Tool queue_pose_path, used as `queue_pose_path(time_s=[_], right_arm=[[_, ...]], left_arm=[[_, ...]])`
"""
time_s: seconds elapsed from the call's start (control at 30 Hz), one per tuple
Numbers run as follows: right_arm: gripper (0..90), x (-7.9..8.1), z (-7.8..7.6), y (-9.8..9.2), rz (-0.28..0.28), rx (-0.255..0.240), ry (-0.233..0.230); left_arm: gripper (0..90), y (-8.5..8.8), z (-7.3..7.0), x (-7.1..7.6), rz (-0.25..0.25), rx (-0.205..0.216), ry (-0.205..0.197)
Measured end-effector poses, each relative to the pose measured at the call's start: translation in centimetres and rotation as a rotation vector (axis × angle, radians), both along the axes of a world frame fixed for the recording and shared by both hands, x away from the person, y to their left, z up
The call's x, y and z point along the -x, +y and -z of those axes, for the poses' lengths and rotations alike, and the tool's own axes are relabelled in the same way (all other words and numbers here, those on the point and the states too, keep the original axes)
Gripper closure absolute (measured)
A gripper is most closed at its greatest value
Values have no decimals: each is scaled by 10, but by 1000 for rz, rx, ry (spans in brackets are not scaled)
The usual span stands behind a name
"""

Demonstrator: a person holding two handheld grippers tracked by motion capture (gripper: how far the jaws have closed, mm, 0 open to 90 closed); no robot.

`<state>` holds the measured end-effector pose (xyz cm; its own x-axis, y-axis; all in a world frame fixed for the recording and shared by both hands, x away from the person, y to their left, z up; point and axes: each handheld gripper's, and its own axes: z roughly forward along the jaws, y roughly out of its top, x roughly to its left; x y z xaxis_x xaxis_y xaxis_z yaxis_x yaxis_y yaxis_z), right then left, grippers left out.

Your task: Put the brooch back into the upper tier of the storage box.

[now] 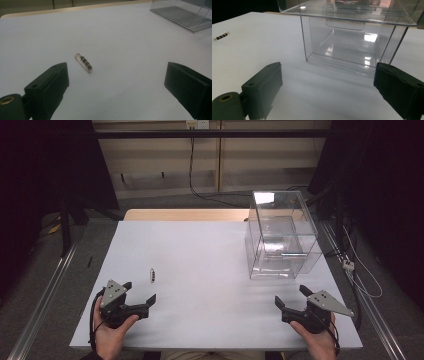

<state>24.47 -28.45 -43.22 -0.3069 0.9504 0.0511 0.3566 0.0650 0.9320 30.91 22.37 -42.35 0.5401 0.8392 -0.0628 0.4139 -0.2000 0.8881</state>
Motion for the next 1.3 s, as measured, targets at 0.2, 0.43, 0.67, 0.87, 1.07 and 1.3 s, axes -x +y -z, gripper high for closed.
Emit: queue_pose_path(time_s=[0.2,0.43,0.67,0.87,1.07,1.3], right_arm=[[73,0,1,-2,-6,-9,9],[67,-2,2,2,-26,-1,19],[48,-4,2,3,-37,0,35],[49,-4,2,6,-52,3,42],[49,-3,2,4,-46,-4,46],[50,-4,2,5,-50,2,49]], left_arm=[[50,-1,-1,-3,13,8,15],[42,1,-4,-6,17,18,30],[49,-3,-6,-16,36,-37,41],[60,-2,-11,-22,31,-56,34],[60,-1,-14,-31,19,-59,39],[59,-1,-15,-39,17,-70,43]])
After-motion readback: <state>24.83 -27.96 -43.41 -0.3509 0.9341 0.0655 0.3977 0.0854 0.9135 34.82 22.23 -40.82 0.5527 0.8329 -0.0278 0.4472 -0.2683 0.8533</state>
